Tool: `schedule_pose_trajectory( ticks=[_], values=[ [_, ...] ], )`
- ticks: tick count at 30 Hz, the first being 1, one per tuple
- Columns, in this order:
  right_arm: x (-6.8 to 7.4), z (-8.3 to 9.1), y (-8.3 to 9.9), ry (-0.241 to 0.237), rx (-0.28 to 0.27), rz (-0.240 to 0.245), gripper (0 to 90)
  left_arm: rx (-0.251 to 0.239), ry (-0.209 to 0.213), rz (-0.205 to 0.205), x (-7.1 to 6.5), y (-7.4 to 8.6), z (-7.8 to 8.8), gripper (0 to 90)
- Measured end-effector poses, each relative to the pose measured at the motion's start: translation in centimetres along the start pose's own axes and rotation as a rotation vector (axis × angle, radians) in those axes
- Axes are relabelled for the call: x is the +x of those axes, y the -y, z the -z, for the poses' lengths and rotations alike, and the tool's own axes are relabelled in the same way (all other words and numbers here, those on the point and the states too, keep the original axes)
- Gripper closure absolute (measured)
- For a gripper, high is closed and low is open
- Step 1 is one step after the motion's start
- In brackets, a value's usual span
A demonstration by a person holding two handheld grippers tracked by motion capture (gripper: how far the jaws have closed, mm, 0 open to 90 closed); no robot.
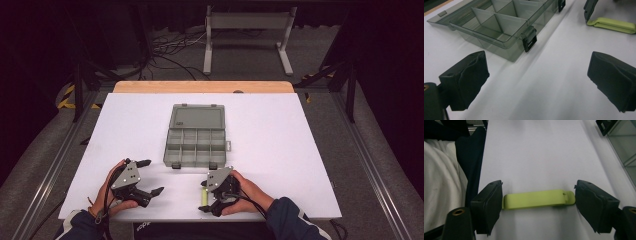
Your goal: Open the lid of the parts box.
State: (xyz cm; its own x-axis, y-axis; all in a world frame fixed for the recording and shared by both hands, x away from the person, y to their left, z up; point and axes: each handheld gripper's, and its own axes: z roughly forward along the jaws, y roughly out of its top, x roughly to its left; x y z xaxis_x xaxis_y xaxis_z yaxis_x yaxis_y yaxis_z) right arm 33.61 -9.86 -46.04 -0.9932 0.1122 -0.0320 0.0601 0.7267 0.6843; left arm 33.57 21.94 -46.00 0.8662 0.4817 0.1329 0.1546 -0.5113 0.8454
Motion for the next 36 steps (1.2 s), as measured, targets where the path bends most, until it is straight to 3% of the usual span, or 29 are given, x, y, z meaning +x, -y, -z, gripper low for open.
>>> schedule_pose_trajectory(
  ticks=[19, 36],
  values=[
    [-0.1, 0.5, 0.1, 0.064, -0.003, -0.003, 24.0, -0.016, -0.001, 0.005, 0.1, 0.0, 0.1, 3.7],
    [-0.3, 1.5, -0.1, 0.117, -0.043, -0.014, 24.1, -0.019, -0.004, 0.004, 0.1, 0.0, 0.1, 3.7]
  ],
)
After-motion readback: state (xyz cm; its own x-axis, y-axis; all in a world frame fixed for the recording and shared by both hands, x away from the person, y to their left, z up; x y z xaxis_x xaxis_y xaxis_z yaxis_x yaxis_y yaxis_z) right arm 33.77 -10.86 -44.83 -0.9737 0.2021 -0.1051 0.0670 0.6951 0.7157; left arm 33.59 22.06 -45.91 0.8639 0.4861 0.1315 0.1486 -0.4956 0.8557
